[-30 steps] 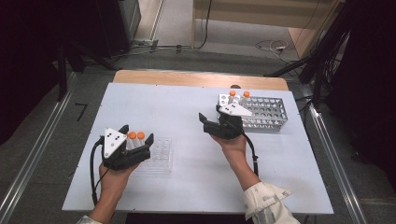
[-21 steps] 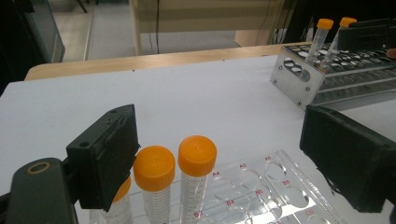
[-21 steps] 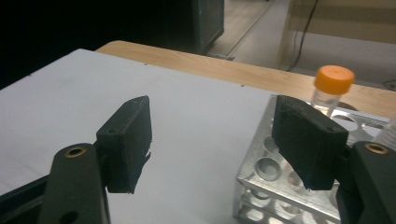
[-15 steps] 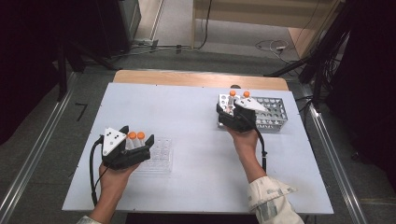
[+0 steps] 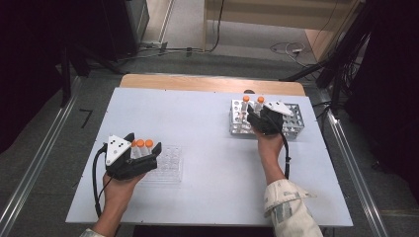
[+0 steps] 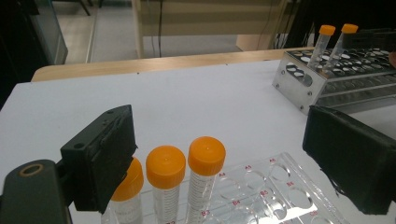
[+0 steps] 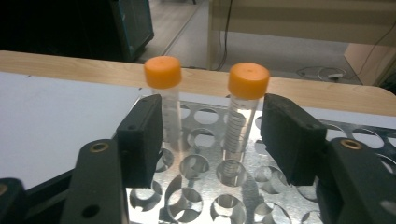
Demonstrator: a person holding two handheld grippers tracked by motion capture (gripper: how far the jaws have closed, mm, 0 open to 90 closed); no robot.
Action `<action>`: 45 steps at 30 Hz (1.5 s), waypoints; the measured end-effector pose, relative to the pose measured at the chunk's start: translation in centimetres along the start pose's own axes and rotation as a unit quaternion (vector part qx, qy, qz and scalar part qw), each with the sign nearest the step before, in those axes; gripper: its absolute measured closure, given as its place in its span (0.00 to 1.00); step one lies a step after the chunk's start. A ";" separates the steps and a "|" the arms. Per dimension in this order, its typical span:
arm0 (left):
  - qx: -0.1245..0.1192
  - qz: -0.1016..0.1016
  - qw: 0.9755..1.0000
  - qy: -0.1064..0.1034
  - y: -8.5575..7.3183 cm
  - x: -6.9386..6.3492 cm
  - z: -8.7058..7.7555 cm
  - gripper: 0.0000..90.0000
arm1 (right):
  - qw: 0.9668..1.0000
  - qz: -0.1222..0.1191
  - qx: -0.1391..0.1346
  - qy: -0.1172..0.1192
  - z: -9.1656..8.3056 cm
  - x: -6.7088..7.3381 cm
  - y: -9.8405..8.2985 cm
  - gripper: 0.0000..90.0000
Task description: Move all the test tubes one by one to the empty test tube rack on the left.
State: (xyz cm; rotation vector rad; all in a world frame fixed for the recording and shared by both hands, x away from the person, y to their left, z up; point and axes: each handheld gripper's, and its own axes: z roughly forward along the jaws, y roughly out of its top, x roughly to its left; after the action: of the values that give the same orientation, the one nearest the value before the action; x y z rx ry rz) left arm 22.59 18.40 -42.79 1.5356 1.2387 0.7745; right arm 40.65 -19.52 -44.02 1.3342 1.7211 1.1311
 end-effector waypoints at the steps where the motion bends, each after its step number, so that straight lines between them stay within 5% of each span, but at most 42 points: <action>1: 0.000 -0.001 1.000 0.000 0.0 0.0 0.0 0.12 | 1.000 0.000 0.000 -0.002 0.1 -0.1 0.0 0.47; 27: 0.000 -0.003 1.000 -0.005 -0.1 0.0 0.1 0.12 | 0.999 -0.009 0.022 -0.033 3.0 -0.7 -1.0 0.76; 45: -0.006 -0.001 1.000 -0.001 0.0 -0.4 0.2 0.12 | 1.000 -0.004 -0.024 -0.018 0.9 -1.1 0.7 0.80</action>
State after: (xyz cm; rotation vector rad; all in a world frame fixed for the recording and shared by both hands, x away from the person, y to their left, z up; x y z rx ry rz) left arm 22.64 17.94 -42.79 1.5264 1.2315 0.7773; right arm 41.99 -20.32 -43.69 1.3096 1.6621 1.1302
